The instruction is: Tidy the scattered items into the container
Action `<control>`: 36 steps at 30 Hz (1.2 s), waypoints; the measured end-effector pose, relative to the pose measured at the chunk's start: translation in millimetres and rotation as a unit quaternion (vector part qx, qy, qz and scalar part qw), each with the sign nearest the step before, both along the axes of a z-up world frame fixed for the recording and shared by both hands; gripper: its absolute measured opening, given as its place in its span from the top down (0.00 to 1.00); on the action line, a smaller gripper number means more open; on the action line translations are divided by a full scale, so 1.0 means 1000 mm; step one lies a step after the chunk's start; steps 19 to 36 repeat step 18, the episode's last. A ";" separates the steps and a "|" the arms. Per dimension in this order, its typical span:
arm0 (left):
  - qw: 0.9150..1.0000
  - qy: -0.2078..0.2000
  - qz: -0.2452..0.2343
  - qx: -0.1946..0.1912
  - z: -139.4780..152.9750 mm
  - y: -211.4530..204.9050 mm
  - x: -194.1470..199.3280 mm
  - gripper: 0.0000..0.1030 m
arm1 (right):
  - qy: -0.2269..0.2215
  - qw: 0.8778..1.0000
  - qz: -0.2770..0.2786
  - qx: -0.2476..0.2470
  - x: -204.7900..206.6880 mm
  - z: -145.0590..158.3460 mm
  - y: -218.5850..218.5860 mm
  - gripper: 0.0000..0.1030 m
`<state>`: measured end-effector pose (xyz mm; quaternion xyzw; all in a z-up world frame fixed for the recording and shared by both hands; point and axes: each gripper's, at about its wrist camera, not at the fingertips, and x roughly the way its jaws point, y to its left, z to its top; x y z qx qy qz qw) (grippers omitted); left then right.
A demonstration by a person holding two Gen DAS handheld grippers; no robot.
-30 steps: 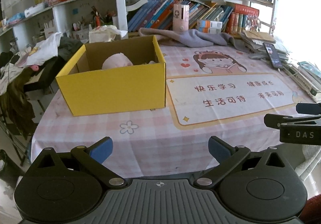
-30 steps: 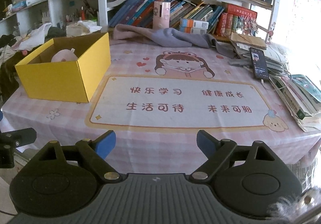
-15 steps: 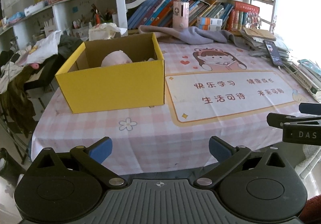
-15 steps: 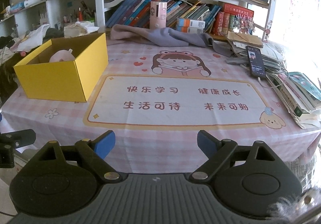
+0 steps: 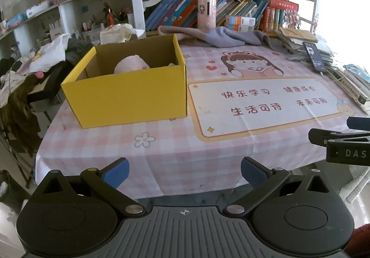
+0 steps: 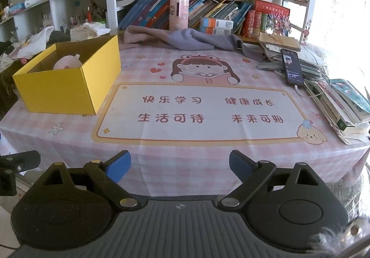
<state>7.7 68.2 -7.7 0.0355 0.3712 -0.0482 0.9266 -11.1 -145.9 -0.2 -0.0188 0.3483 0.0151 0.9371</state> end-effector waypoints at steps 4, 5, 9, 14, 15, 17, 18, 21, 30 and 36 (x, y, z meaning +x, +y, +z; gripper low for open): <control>1.000 0.002 -0.002 0.000 -0.001 -0.001 0.001 0.00 | 0.003 1.000 -0.001 -0.001 0.001 -0.002 -0.001 0.08; 1.000 0.003 -0.002 0.000 -0.001 -0.001 0.001 0.00 | 0.003 1.000 -0.001 -0.001 0.001 -0.002 -0.001 0.08; 1.000 0.005 0.001 0.001 -0.002 -0.001 0.002 0.00 | 0.004 1.000 -0.001 -0.001 0.002 -0.002 -0.001 0.07; 1.000 0.008 -0.003 -0.003 -0.002 -0.002 0.004 0.00 | 0.006 1.000 -0.002 0.000 0.003 -0.003 -0.001 0.07; 1.000 0.008 -0.004 -0.002 -0.003 -0.002 0.004 0.00 | 0.006 1.000 -0.001 0.000 0.003 -0.003 -0.001 0.07; 1.000 0.010 -0.006 -0.002 -0.003 -0.003 0.004 0.00 | 0.007 1.000 -0.001 0.000 0.004 -0.005 -0.001 0.07; 1.000 0.011 -0.007 -0.003 -0.003 -0.003 0.004 0.00 | 0.008 1.000 -0.001 0.000 0.004 -0.005 -0.001 0.07; 1.000 0.011 -0.007 -0.003 -0.003 -0.003 0.004 0.00 | 0.008 1.000 -0.001 0.000 0.004 -0.005 -0.001 0.07; 1.000 0.011 -0.007 -0.003 -0.003 -0.003 0.004 0.00 | 0.008 1.000 -0.001 0.000 0.004 -0.005 -0.001 0.07; 1.000 0.011 -0.007 -0.003 -0.003 -0.003 0.004 0.00 | 0.008 1.000 -0.001 0.000 0.004 -0.005 -0.001 0.07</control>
